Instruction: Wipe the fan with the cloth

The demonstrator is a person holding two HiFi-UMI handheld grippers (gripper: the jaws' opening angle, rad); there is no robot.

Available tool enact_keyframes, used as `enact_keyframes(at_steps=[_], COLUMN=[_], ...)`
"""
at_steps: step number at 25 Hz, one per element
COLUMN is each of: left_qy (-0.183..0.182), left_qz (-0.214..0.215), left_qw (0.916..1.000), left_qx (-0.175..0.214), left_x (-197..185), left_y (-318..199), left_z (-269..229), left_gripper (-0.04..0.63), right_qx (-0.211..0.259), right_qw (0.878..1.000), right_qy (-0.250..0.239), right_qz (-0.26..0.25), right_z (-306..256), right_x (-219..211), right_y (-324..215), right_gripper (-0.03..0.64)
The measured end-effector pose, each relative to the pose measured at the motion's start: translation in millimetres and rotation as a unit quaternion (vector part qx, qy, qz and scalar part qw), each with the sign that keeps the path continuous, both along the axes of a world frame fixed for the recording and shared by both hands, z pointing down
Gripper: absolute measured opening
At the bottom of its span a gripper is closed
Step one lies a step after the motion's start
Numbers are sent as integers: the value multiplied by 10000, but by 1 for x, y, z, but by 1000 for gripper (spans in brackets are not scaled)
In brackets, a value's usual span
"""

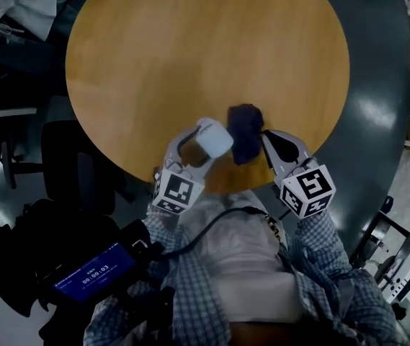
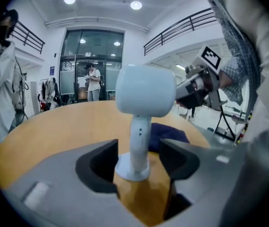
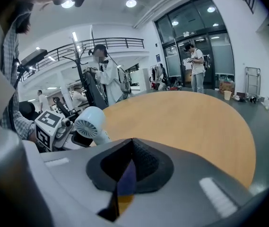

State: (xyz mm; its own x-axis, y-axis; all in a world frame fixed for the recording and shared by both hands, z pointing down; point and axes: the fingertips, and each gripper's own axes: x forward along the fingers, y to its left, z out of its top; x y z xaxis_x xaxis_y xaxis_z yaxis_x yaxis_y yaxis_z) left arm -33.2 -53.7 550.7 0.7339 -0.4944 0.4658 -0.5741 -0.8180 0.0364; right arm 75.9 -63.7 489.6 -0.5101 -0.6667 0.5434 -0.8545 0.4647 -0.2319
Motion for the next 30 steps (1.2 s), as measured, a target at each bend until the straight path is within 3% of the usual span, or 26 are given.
enact_keyframes(at_steps=[4,11,14,18,24,30], left_qy=[146,207,164,177,60,105], left_qz=[-107,-441,-447,-493,-393,-227], left_qw=[9998,9984,9984,9981,9986,9986], left_qx=[120,277,304,339,356,472], left_x=[5,3,0,-2,0,12], left_y=[-5,-12,-12,-14,-14,-17], left_z=[-13,-22,-22,-22,-18,-20], left_gripper=[236,143,138,143,141,141], right_qx=[-124,-494,-656,-873,-1163,-1043], right_qw=[9994,9928,9910,9848,9869,9850], right_qy=[249,672,758,997,422,-1062], right_qz=[-187,-864,-886,-1119,-1033,-867], right_z=[11,50,70,97,101,53], right_x=[-4,-26,-37,-51,-61,-59], right_y=[-2,-6,-12,-12,-13,-36], right_gripper=[12,237,264,241,102,89])
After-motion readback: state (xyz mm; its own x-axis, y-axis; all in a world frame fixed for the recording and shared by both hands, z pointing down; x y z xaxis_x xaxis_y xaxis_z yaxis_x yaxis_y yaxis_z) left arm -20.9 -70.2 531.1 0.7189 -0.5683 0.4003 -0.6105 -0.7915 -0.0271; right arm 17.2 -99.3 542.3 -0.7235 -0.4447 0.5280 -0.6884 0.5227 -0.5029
